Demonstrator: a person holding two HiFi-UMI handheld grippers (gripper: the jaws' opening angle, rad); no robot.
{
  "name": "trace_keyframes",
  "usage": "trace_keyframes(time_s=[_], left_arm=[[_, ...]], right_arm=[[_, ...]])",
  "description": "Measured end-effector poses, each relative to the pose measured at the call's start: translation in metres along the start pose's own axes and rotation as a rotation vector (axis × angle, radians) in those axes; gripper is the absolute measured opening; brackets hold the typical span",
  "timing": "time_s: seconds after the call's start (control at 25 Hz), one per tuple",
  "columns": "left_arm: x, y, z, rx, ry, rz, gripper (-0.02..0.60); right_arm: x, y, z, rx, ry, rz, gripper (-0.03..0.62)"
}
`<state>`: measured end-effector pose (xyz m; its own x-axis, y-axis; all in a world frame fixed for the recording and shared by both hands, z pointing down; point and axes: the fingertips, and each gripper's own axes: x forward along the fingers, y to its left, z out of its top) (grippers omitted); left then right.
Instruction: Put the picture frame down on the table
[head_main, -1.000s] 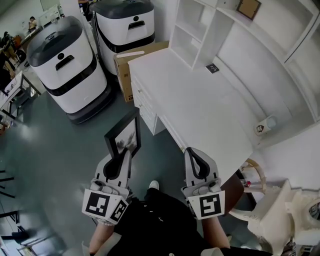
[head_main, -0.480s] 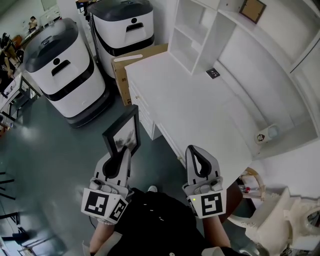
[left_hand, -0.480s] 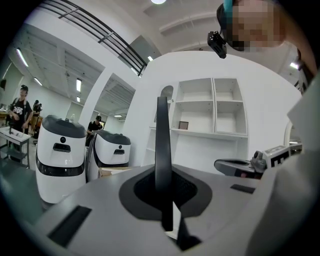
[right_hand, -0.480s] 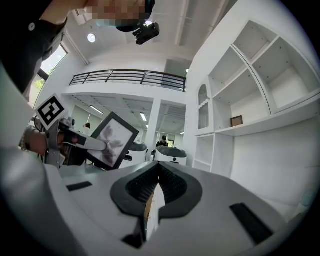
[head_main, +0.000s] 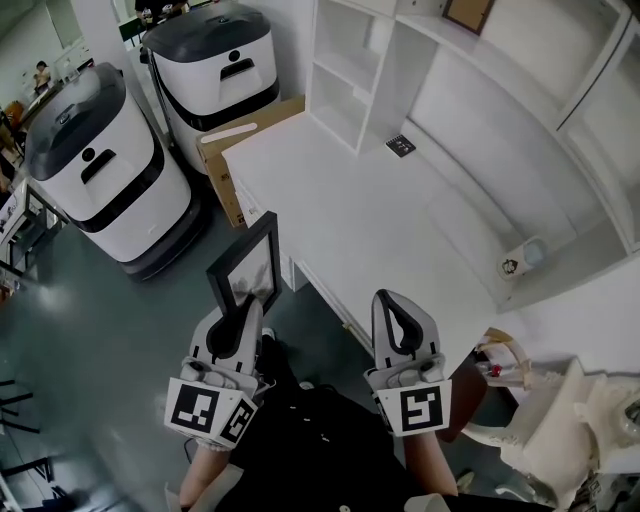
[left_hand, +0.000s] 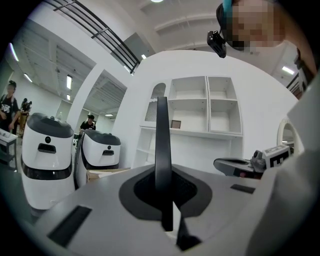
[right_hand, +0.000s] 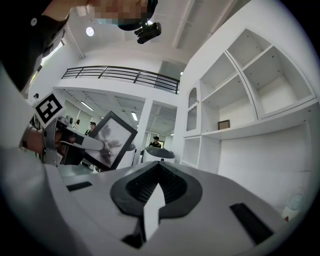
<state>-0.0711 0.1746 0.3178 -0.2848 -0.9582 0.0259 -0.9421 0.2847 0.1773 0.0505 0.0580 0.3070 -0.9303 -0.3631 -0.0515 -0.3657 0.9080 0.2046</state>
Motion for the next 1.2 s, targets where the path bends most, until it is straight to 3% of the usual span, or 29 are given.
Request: trace_keyframes(time_s=[0.2, 0.64, 0.88, 1.2], left_arm=[[0.031, -0.003, -0.004, 0.002, 0.020, -0.070, 0.012], [0.146, -0.005, -0.003, 0.003, 0.096, -0.314, 0.012], [0.205, 0.008, 0.005, 0.001, 0.149, -0.455, 0.012], [0.267, 0.032, 0.010, 0.006, 0.189, -0.577, 0.012]], right_arm=[[0.001, -0.024, -0.006, -0.008, 0.014, -0.084, 0.002], [0.028, -0.085, -0.032, 0.033, 0.109, -0.340, 0.002], [0.060, -0.109, -0.033, 0.045, 0.150, -0.480, 0.002], [0.102, -0.125, -0.038, 0.059, 0.193, -0.611, 0.002]])
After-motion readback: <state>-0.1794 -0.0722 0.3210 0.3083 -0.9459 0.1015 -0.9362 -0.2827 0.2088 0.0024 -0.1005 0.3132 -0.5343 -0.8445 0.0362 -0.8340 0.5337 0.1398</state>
